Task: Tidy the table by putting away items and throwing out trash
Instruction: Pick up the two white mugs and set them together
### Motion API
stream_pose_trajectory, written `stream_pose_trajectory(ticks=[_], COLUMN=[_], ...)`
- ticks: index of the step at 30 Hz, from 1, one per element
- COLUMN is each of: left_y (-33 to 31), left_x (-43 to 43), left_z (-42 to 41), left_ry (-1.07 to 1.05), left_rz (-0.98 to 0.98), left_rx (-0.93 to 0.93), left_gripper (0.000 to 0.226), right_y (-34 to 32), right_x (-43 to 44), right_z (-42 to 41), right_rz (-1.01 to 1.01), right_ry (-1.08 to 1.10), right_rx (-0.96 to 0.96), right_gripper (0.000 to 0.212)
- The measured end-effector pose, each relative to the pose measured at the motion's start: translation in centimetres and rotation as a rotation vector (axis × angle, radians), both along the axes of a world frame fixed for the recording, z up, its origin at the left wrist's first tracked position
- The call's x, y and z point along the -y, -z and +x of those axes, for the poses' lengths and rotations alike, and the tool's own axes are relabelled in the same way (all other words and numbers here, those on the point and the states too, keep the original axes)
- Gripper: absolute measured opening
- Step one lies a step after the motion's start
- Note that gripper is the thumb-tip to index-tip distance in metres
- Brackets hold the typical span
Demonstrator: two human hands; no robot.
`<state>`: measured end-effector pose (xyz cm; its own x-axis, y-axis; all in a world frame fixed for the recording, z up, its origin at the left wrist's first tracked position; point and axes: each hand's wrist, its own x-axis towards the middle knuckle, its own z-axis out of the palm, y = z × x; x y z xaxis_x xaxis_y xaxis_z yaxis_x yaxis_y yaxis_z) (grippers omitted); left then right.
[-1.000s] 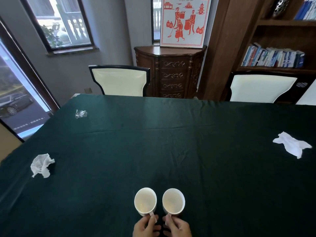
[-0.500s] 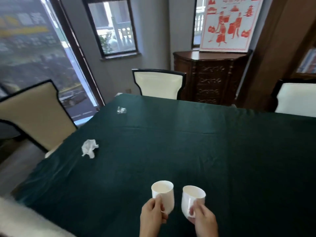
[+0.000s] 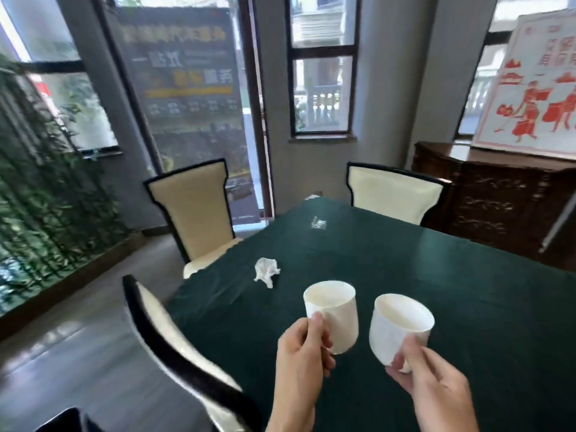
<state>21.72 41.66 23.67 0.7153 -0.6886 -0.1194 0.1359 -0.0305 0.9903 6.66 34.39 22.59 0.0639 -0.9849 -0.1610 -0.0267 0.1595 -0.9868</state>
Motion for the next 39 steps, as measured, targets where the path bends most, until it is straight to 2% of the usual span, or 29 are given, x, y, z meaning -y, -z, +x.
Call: stream_pose_trajectory(ticks=[7,11,19,28,35,39], left_y=[-4.1,-4.5,-4.4,-3.5,-4.2,-4.4], left_x=[-11.9,-18.8,-27.0,-24.4,-17.2,-12.7], left_z=[9.5,15.7,25.1,34.1,42.4,46.8], left_ry=[-0.060,-0.125,-0.272,-0.269,-0.191,-0.131], left_rz=[-0.105,-0.151,-0.102,-0.143,-0.141,-0.144], left_rx=[0.136,0.150,0.169,0.130,0.156,0.145], left_gripper=[0.051,0.048,0.048,0.053,0.050,0.048], right_y=[-3.5,-4.5,-5.7,-5.4,-5.7,-6.4], right_x=[-9.1,-14.5,-21.2,-18.6,-12.9,-9.5], right_z=[9.0,14.3,22.8,32.8,41.7,46.1], right_rz=[-0.106,-0.124,-0.139,-0.112,-0.101,-0.079], right_ry=[-0.054,-0.045,-0.074,-0.190,-0.190,-0.189], right_rx=[0.116,0.207,0.226,0.259,0.322,0.372], right_gripper=[0.043,0.042,0.043,0.043,0.050,0.046])
